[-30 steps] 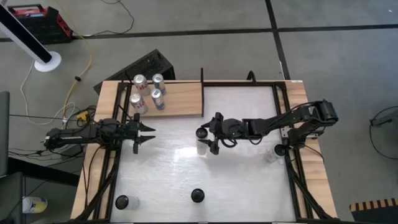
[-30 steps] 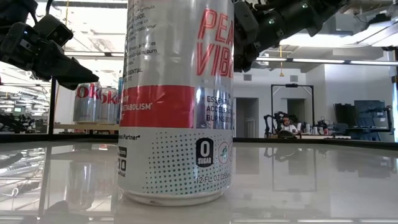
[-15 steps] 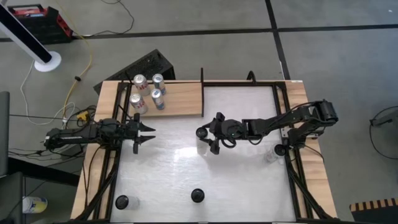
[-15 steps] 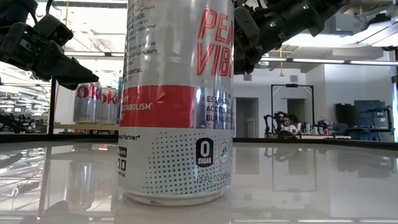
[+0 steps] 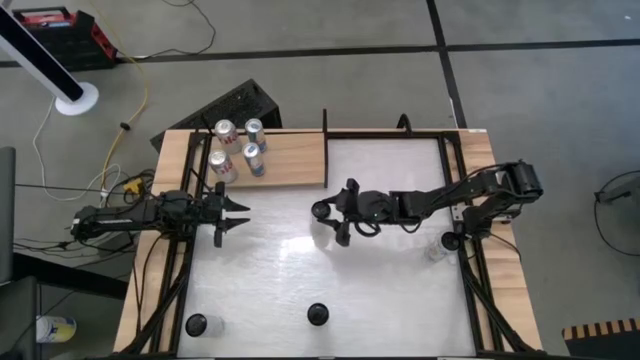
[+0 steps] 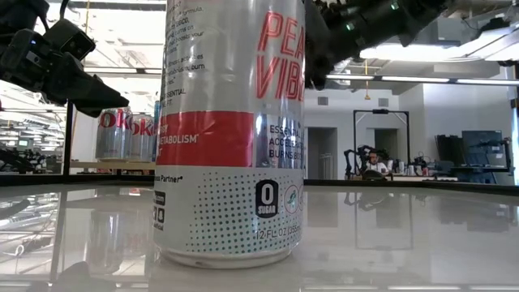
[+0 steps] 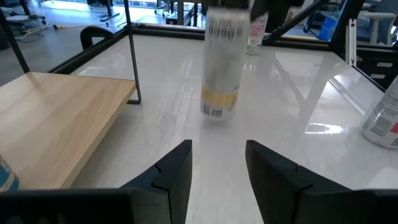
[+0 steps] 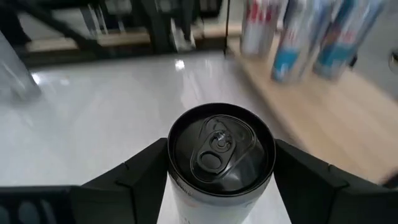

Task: Place canned beverage on shelf
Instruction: Put the top white and yellow soda can on the shelf

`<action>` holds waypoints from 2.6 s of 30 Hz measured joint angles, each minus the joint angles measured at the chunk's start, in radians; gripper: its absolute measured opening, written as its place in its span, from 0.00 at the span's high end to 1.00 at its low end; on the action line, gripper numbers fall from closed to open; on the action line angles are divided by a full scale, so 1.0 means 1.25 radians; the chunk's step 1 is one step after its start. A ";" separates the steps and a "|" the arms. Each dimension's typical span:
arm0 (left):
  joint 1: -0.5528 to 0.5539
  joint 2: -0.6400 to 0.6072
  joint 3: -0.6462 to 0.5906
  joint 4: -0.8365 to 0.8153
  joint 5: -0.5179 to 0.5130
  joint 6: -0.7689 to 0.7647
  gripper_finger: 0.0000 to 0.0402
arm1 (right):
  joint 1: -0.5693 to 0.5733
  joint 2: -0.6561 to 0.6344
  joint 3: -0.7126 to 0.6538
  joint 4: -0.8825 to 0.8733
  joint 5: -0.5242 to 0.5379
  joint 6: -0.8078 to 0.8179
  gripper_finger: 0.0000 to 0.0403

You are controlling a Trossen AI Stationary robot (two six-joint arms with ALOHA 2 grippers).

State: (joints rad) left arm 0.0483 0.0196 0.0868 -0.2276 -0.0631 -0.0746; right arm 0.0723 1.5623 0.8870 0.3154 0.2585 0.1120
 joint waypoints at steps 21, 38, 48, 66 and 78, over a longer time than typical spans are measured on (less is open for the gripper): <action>0.000 0.000 0.000 0.000 0.000 0.000 0.66 | -0.176 0.093 0.333 -0.120 -0.049 -0.052 0.31; 0.000 0.000 0.000 0.000 -0.002 0.000 0.66 | -0.346 0.469 0.847 -0.357 -0.168 -0.046 0.31; 0.000 0.000 0.000 0.000 -0.002 0.000 0.66 | -0.396 0.513 0.883 -0.399 -0.184 -0.048 0.32; 0.000 0.000 0.000 0.000 -0.003 0.000 0.66 | -0.410 0.546 0.885 -0.376 -0.162 -0.077 0.32; 0.000 0.000 0.000 0.000 -0.003 0.000 0.66 | -0.415 0.543 0.885 -0.394 -0.166 -0.093 0.32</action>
State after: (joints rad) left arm 0.0483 0.0193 0.0872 -0.2276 -0.0673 -0.0746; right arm -0.4469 2.2406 1.9934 -0.1776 0.0509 -0.0048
